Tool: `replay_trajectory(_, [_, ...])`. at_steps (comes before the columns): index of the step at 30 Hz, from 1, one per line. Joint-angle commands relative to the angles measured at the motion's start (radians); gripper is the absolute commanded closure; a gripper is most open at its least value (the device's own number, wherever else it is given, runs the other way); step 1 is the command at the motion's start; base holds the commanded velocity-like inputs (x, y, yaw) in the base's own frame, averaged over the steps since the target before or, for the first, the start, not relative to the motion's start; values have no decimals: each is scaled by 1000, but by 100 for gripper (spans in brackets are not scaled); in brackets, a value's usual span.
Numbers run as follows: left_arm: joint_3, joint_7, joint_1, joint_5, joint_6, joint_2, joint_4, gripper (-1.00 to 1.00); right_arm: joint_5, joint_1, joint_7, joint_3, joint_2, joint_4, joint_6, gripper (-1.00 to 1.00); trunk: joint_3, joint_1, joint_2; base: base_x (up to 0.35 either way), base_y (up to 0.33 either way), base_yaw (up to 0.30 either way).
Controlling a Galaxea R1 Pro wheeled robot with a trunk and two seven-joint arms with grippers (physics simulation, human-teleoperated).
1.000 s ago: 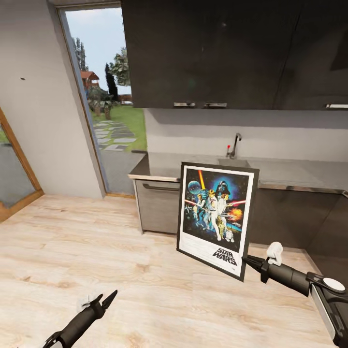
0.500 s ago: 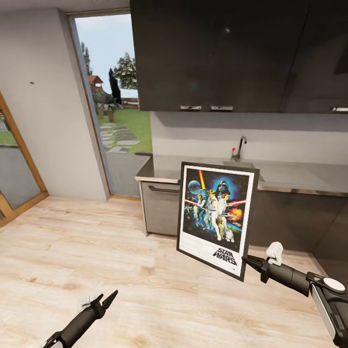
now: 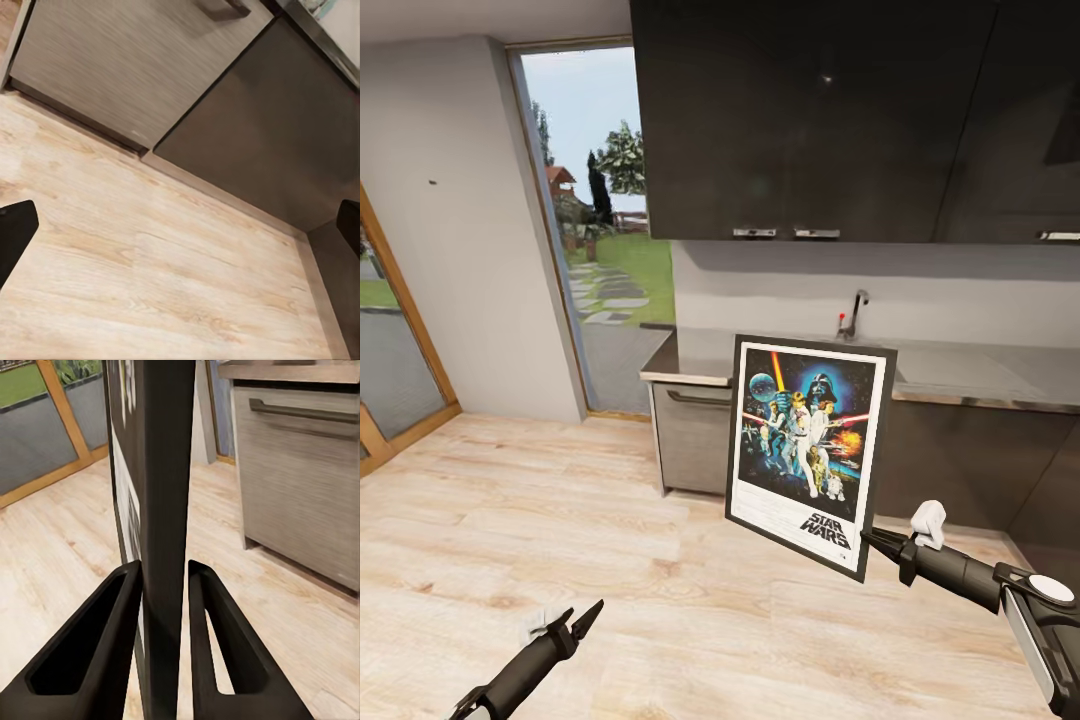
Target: Pick up the poster from the kitchen countertop and hang it on one of the wall nails in the kitchen.
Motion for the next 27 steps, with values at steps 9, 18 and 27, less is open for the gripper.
replay_trajectory(9, [-8,-2,-1,7,-5,0,0,-100,-7,-1,5,0,0,0,12,100,11,1,-2,3,0,0])
replay_trajectory(18, [-7,34,-1,7,-5,0,0,-100,-8,0,7,2,0,-1,16,100,13,1,-2,245,9,0])
replay_trajectory(27, [-7,45,-1,7,-5,0,0,-100,-9,1,6,3,0,-1,17,100,13,1,-2,225,113,82])
